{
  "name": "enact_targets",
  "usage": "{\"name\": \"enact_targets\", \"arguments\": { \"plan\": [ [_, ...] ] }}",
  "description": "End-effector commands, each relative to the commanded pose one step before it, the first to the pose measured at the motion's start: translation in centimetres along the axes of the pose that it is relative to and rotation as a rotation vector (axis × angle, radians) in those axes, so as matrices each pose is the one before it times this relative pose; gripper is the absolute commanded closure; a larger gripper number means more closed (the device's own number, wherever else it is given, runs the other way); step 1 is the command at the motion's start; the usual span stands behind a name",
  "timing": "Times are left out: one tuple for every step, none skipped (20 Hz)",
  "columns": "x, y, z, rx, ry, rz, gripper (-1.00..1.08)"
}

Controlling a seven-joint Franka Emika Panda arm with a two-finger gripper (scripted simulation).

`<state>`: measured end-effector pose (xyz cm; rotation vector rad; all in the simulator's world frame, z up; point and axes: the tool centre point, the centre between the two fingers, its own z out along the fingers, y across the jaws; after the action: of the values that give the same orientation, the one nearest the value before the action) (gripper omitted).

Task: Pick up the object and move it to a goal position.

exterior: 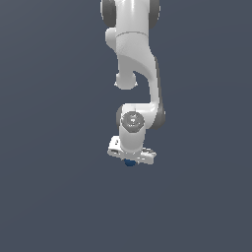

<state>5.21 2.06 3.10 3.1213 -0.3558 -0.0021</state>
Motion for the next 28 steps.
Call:
{"name": "enact_targets", "arguments": {
  "plan": [
    [0.066, -0.015, 0.003, 0.0003, 0.00121, 0.00005, 1.08],
    [0.0, 0.0, 0.0, 0.0, 0.0, 0.0, 1.08],
    [0.0, 0.0, 0.0, 0.0, 0.0, 0.0, 1.08],
    [0.0, 0.0, 0.0, 0.0, 0.0, 0.0, 1.08],
    [0.0, 0.0, 0.0, 0.0, 0.0, 0.0, 1.08],
    [0.0, 0.0, 0.0, 0.0, 0.0, 0.0, 1.08],
    [0.0, 0.0, 0.0, 0.0, 0.0, 0.0, 1.08],
    [0.0, 0.0, 0.0, 0.0, 0.0, 0.0, 1.08],
    [0.0, 0.0, 0.0, 0.0, 0.0, 0.0, 1.08],
    [-0.022, 0.0, -0.032, 0.0, 0.0, 0.0, 1.08],
    [-0.006, 0.001, -0.024, 0.0, 0.0, 0.0, 1.08],
    [-0.018, 0.002, -0.071, 0.0, 0.0, 0.0, 1.08],
    [-0.03, 0.004, -0.118, 0.0, 0.0, 0.0, 1.08],
    [-0.042, 0.005, -0.166, 0.0, 0.0, 0.0, 1.08],
    [-0.054, 0.007, -0.214, 0.0, 0.0, 0.0, 1.08],
    [-0.066, 0.008, -0.263, 0.0, 0.0, 0.0, 1.08],
    [-0.078, 0.01, -0.312, 0.0, 0.0, 0.0, 1.08],
    [-0.09, 0.011, -0.362, 0.0, 0.0, 0.0, 1.08],
    [-0.103, 0.013, -0.412, 0.0, 0.0, 0.0, 1.08],
    [-0.115, 0.014, -0.463, 0.0, 0.0, 0.0, 1.08],
    [-0.128, 0.016, -0.515, 0.0, 0.0, 0.0, 1.08],
    [-0.141, 0.017, -0.568, 0.0, 0.0, 0.0, 1.08],
    [-0.154, 0.019, -0.623, 0.0, 0.0, 0.0, 1.08],
    [-0.159, 0.043, -0.656, 0.00041, -0.00046, 0.00031, 1.08],
    [-0.181, 0.022, -0.735, 0.0, 0.0, 0.0, 1.08],
    [-0.195, 0.024, -0.794, 0.0, 0.0, 0.0, 1.08],
    [-0.209, 0.026, -0.855, 0.0, 0.0, 0.0, 1.08],
    [-0.223, 0.028, -0.918, 0.0, 0.0, 0.0, 1.08]
  ]
}}
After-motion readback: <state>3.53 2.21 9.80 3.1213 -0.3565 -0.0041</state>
